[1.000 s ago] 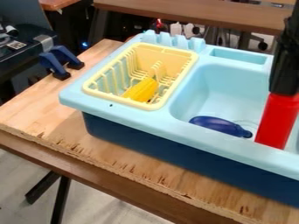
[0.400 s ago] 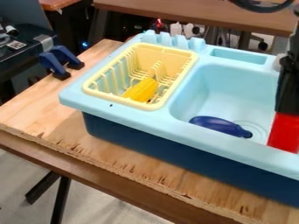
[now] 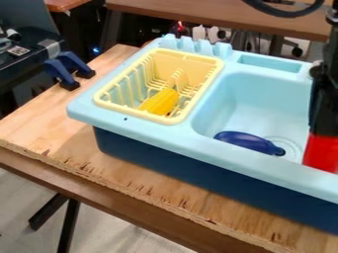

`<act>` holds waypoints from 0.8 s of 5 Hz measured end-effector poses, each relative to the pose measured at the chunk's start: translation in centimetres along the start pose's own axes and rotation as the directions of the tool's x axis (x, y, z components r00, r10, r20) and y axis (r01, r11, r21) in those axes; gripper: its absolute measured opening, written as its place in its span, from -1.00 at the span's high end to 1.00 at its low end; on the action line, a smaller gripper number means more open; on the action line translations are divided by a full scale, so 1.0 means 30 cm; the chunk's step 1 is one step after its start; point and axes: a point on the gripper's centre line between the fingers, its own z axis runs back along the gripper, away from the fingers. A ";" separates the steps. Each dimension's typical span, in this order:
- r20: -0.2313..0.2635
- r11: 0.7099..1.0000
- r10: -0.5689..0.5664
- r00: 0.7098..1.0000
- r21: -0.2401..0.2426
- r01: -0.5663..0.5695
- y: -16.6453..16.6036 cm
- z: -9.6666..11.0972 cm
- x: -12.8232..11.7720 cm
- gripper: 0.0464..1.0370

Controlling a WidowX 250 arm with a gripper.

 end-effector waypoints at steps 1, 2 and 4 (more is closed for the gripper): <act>-0.018 0.999 0.036 0.999 -0.007 -0.036 0.002 0.002 -0.016 -0.39; -0.004 0.997 0.077 0.997 0.006 -0.077 0.003 0.051 -0.038 -0.91; 0.130 0.986 0.123 0.984 0.098 -0.136 -0.021 0.246 -0.069 -0.94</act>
